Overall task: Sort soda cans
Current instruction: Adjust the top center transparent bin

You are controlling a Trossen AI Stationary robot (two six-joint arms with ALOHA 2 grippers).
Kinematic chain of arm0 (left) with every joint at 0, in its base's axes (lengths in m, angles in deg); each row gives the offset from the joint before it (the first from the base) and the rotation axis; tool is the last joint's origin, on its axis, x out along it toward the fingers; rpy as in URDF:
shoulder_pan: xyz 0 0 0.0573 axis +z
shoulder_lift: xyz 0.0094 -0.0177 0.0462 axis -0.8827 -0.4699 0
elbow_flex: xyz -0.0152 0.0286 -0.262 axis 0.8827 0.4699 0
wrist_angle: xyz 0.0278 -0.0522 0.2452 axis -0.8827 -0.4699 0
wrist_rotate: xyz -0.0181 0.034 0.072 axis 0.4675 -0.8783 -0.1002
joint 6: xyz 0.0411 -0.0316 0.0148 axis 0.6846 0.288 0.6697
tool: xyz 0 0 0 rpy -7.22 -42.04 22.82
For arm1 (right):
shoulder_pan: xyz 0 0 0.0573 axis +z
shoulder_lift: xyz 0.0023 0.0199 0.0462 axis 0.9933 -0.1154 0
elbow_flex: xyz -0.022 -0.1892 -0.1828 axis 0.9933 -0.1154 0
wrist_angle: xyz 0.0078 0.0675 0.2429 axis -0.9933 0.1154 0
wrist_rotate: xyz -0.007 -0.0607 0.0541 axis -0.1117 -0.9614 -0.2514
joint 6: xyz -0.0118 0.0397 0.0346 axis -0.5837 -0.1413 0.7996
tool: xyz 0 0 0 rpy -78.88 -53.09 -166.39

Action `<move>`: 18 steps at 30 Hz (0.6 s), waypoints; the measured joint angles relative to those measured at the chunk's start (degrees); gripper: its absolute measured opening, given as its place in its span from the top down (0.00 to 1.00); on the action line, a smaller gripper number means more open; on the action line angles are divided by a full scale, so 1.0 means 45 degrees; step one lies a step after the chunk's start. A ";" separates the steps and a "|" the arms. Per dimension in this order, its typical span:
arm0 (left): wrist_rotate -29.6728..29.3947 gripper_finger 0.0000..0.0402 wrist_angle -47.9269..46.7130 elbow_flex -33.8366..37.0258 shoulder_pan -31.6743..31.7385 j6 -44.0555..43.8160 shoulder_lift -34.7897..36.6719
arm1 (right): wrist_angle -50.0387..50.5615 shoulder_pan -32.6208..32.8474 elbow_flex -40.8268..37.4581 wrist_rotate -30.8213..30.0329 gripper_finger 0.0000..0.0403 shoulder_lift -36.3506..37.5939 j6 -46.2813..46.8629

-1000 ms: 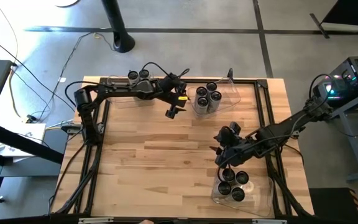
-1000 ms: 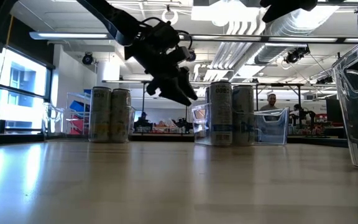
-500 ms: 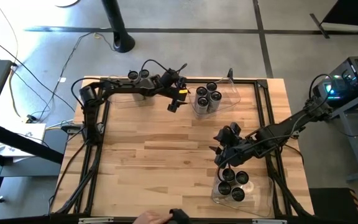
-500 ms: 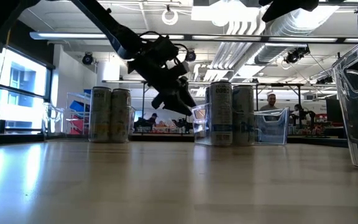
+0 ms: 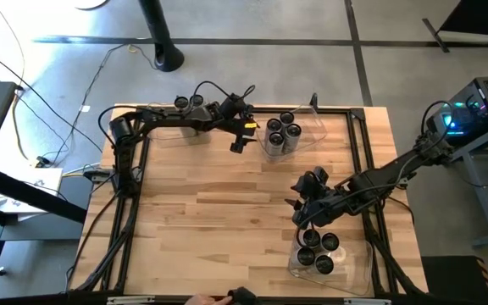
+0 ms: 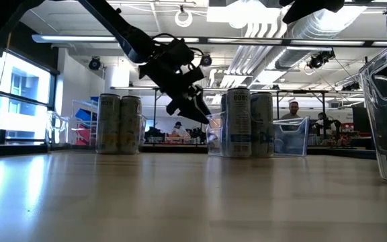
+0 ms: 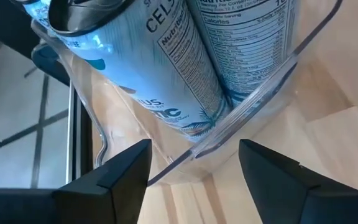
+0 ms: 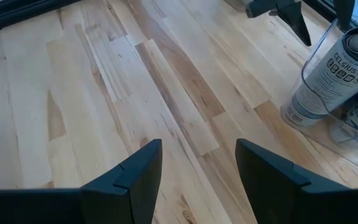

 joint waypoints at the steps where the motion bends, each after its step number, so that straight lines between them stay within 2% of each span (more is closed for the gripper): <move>1: -0.0009 0.43 -0.0101 0.0003 -0.0017 -0.0065 0.0017 | -0.0005 0.0000 -0.0001 0.0000 0.50 0.0000 0.0000; 10: -0.0011 0.58 -0.1008 0.0010 -0.0267 -0.0805 0.0335 | -0.0005 0.0000 -0.0004 0.0019 0.50 -0.0081 -0.0014; 18: 0.0007 0.72 -0.1445 0.0052 -0.0756 -0.2237 0.0766 | -0.0071 0.0000 -0.0002 0.0034 0.50 -0.0593 -0.0049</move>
